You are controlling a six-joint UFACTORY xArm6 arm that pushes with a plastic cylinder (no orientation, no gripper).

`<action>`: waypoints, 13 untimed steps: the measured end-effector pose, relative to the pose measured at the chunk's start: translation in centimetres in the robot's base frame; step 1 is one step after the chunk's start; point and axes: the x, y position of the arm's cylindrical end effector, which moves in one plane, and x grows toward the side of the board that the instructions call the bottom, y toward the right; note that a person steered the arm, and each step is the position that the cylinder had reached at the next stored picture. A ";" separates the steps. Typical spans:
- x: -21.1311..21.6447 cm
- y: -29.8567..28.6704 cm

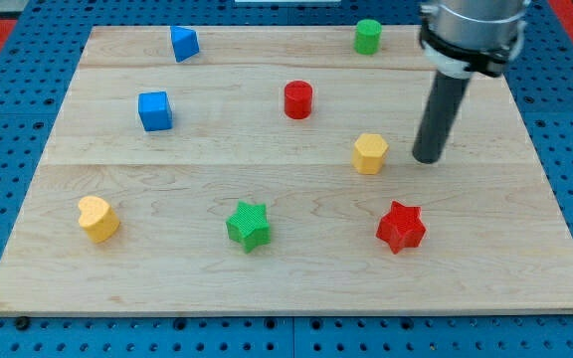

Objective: Slide the yellow hexagon to the top left

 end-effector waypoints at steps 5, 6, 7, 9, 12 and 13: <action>-8.9 -24.6; -9.1 -29.4; -8.7 -30.4; -14.2 -36.4; -18.0 -35.5; -18.0 -34.4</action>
